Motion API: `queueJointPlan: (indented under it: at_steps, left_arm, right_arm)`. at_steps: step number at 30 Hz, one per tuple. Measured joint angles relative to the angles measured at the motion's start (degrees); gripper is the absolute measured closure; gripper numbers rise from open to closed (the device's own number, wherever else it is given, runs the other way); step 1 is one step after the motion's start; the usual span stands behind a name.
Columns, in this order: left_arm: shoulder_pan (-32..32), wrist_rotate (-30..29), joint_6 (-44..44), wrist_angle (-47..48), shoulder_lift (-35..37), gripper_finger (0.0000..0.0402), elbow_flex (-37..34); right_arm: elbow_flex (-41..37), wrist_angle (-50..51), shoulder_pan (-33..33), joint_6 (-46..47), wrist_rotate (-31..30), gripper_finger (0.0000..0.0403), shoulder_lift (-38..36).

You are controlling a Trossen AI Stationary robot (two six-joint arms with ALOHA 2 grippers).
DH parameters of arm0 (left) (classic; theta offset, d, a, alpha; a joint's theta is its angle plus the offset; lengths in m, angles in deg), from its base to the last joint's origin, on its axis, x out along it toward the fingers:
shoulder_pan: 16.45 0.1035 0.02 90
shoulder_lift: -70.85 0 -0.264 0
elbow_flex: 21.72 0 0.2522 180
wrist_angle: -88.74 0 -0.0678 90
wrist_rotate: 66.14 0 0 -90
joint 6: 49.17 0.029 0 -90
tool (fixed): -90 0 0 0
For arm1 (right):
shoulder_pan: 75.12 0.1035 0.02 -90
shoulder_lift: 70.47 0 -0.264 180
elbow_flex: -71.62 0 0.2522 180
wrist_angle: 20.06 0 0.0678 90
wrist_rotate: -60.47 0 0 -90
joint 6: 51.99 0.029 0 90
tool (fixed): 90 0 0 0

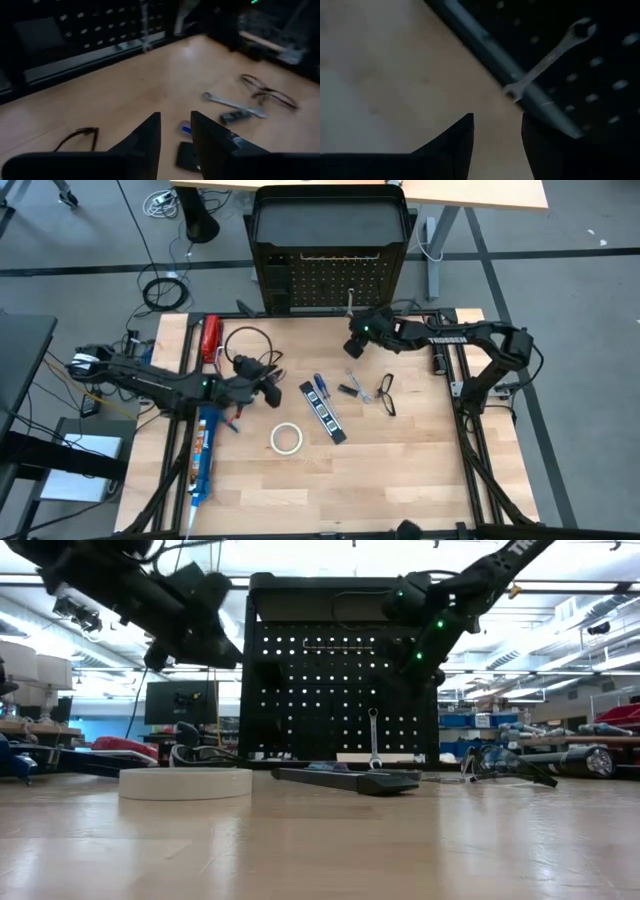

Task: Hang tools onto peg board
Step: Unhang the wrench from the black pegboard

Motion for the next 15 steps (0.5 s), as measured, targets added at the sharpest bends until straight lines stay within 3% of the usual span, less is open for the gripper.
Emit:
queueJointPlan:
  at_steps: [8, 15]
  left_arm:
    - [4.7, -0.1, -2.7, -5.6, -4.2, 0.0296, 0.0]
    - [5.3, 0.0, -2.4, -14.2, -8.9, 0.0297, 0.0]
  right_arm:
    - [0.0, -8.1, -6.0, -14.4, 0.3, 0.0237, -0.1]
    - [0.0, -11.2, -6.8, -27.0, -1.2, 0.0237, 0.0]
